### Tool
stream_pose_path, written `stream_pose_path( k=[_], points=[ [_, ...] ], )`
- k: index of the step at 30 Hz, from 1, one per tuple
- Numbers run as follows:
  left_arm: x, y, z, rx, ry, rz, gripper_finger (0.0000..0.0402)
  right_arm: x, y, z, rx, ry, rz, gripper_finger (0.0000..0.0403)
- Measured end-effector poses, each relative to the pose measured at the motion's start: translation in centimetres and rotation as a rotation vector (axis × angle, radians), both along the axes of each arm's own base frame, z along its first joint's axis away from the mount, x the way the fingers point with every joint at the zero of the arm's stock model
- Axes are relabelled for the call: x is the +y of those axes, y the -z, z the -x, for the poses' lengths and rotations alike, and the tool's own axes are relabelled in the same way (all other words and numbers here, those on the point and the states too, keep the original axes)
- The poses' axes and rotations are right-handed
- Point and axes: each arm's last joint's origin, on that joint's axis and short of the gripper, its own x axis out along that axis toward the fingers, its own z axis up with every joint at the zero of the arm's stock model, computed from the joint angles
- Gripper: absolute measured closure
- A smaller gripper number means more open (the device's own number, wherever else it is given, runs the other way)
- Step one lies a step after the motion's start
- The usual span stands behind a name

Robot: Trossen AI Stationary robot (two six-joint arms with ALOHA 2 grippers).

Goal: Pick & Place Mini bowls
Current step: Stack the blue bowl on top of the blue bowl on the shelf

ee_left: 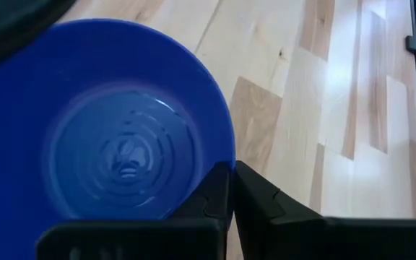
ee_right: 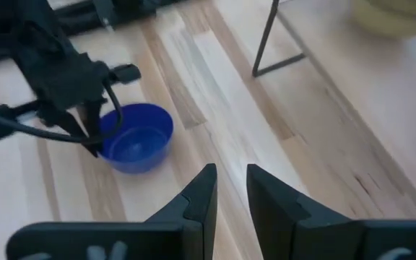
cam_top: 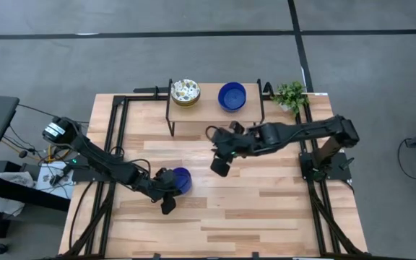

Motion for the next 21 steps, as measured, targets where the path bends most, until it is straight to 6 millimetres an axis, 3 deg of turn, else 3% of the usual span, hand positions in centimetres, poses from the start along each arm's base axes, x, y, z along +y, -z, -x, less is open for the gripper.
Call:
stream_pose_path(
  k=[9, 21],
  points=[
    [-0.1, -0.1, -0.1, -0.009, 0.004, 0.009, 0.0392, 0.5, 3.6, -2.2, 0.112, -0.027, -0.016, 0.0336],
    [-0.1, -0.1, -0.1, -0.008, 0.004, 0.01, 0.0392, 0.5, 3.7, -2.3, 0.115, -0.032, -0.021, 0.0336]
  ],
)
